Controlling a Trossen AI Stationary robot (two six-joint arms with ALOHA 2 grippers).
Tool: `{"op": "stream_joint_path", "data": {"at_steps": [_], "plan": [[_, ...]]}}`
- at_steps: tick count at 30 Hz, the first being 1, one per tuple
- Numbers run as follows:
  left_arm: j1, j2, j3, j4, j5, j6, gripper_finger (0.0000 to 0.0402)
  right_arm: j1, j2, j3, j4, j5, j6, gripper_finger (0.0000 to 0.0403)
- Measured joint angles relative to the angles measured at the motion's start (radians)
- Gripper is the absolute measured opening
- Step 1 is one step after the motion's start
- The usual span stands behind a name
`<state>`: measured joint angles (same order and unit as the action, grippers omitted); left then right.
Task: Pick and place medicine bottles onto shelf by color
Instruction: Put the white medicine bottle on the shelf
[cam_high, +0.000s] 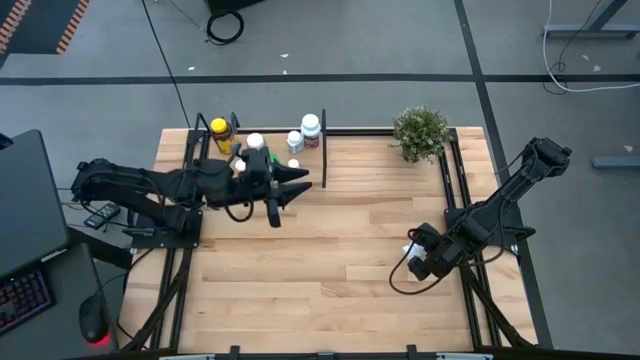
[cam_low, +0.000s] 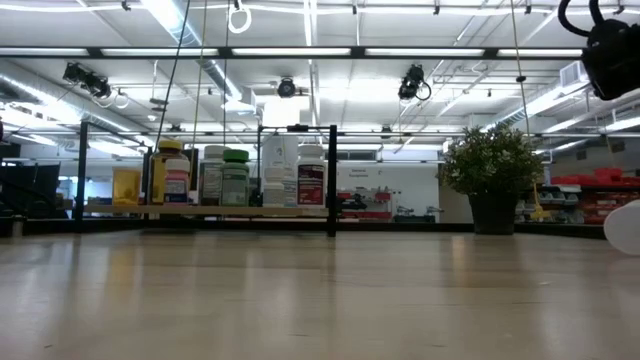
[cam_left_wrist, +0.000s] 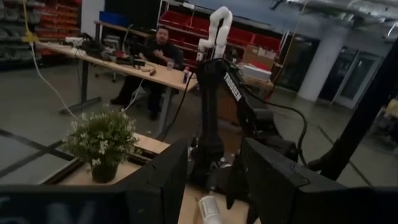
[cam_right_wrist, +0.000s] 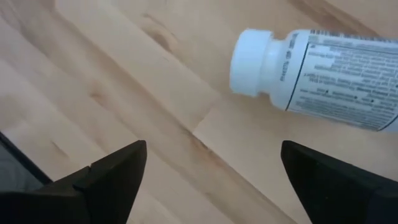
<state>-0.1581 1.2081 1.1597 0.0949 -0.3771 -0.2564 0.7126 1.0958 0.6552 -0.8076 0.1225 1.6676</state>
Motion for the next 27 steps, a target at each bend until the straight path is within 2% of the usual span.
{"op": "stream_joint_path", "data": {"at_steps": [12,19,22,27], "plan": [[0.013,0.011,0.026,-0.024,0.001,0.005,0.0162,-0.116,0.0,0.0,0.098,-0.063,-0.27,0.0373],[0.027,0.024,0.026,-0.01,0.0,-0.021,0.0162,-0.204,0.0,0.0,0.143,-0.01,-0.38,0.0373],[0.027,0.03,0.026,0.01,0.001,-0.02,0.0162,-0.238,0.0,0.0,0.172,-0.017,-0.496,0.0373],[0.027,0.03,0.026,0.019,0.001,-0.021,0.0162,-0.284,0.0,0.0,0.178,-0.127,-0.755,0.0373]]}}
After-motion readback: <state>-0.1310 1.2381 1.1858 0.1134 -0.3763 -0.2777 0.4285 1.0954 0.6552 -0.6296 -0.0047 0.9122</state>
